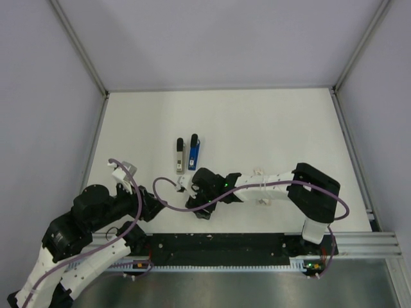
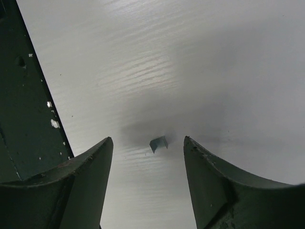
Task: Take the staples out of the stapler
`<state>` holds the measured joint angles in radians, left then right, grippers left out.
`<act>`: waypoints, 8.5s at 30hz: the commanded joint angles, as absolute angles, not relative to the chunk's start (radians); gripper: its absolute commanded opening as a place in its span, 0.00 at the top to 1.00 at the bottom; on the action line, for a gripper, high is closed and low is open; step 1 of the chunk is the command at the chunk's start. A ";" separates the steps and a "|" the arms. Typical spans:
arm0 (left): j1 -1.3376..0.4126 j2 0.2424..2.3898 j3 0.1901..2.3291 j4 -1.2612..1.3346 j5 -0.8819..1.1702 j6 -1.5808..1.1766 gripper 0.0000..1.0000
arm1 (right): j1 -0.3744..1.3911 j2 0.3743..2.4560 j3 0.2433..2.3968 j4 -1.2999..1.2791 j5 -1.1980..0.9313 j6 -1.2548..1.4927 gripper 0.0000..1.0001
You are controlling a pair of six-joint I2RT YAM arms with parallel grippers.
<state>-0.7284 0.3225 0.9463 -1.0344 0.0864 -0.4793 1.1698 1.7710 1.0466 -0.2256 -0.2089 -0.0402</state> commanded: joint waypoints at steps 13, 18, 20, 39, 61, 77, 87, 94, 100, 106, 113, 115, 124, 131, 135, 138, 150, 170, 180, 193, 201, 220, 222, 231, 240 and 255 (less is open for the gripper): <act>-0.732 0.328 0.945 -0.994 0.094 -0.494 0.30 | 1.212 1.805 1.040 -0.216 -0.109 -0.117 0.45; -0.732 0.331 0.942 -0.991 0.094 -0.497 0.30 | 1.223 1.815 1.042 -0.230 -0.104 -0.121 0.49; -0.732 0.328 0.942 -0.989 0.094 -0.497 0.30 | 1.229 1.816 1.043 -0.233 -0.095 -0.123 0.50; -0.732 0.333 0.925 -0.976 0.094 -0.497 0.30 | 1.249 1.818 1.054 -0.284 -0.035 -0.123 0.83; -0.732 0.402 0.908 -0.873 0.156 -0.434 0.30 | 1.083 1.439 1.012 -0.515 0.241 0.277 0.87; -0.732 0.578 0.822 -0.654 0.232 -0.387 0.30 | 0.795 1.003 0.703 -0.686 0.376 0.650 0.83; -0.733 0.627 0.798 -0.592 0.262 -0.379 0.30 | 0.793 0.933 0.623 -0.730 0.331 0.758 0.85; -0.732 0.647 0.793 -0.580 0.268 -0.365 0.30 | 0.793 0.943 0.575 -0.719 0.314 0.802 0.83; -0.732 0.663 0.785 -0.569 0.270 -0.356 0.30 | 0.793 0.966 0.568 -0.695 0.305 0.811 0.82; -0.732 0.670 0.781 -0.558 0.273 -0.348 0.30 | 0.793 0.997 0.566 -0.667 0.301 0.815 0.80; -0.732 0.672 0.776 -0.560 0.272 -0.342 0.30 | 0.793 1.029 0.575 -0.650 0.316 0.819 0.78; -0.733 0.675 0.776 -0.558 0.272 -0.341 0.30 | 0.793 1.042 0.580 -0.646 0.322 0.819 0.78; -0.732 0.676 0.775 -0.555 0.271 -0.337 0.30 | 0.795 1.074 0.595 -0.643 0.365 0.827 0.73; -0.732 0.684 0.778 -0.558 0.275 -0.333 0.30 | 0.795 1.077 0.610 -0.641 0.377 0.830 0.71; -0.732 0.690 0.787 -0.557 0.279 -0.331 0.30 | 0.795 1.062 0.667 -0.647 0.403 0.795 0.67; -0.732 0.696 0.792 -0.557 0.281 -0.333 0.30 | 0.792 1.080 0.732 -0.655 0.413 0.761 0.64; -0.732 0.791 0.761 -0.405 0.305 -0.351 0.30 | 0.641 1.164 0.804 -0.583 0.419 0.663 0.54; -0.732 0.914 0.770 -0.336 0.334 -0.373 0.30 | 0.419 1.424 0.844 -0.293 0.278 0.620 0.47; -0.735 0.910 0.762 -0.337 0.339 -0.367 0.30 | 0.431 1.500 0.888 -0.298 0.156 0.468 0.37; -0.733 0.897 0.755 -0.337 0.344 -0.364 0.30 | 0.540 1.562 0.913 -0.351 0.184 0.348 0.37; -0.733 0.897 0.753 -0.345 0.342 -0.365 0.30 | 0.561 1.580 0.920 -0.387 0.232 0.356 0.37; -0.733 0.890 0.742 -0.345 0.345 -0.362 0.30 | 0.603 1.588 0.928 -0.410 0.250 0.354 0.56; -0.733 0.890 0.744 -0.345 0.344 -0.362 0.30 | 0.617 1.589 0.930 -0.410 0.250 0.330 0.57; -0.733 0.877 0.753 -0.365 0.344 -0.365 0.30 | 0.722 1.549 0.917 -0.364 0.091 0.154 0.59; -0.733 0.740 0.765 -0.480 0.319 -0.368 0.30 | 0.825 1.532 0.917 -0.344 -0.077 0.020 0.57; -0.733 0.583 0.769 -0.597 0.339 -0.379 0.30 | 0.962 1.591 0.983 -0.374 -0.144 -0.110 0.57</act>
<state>-0.7292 0.6079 0.7479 -0.5957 0.3180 -0.3717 0.9298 1.5871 0.9447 -0.3840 -0.0944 -0.0715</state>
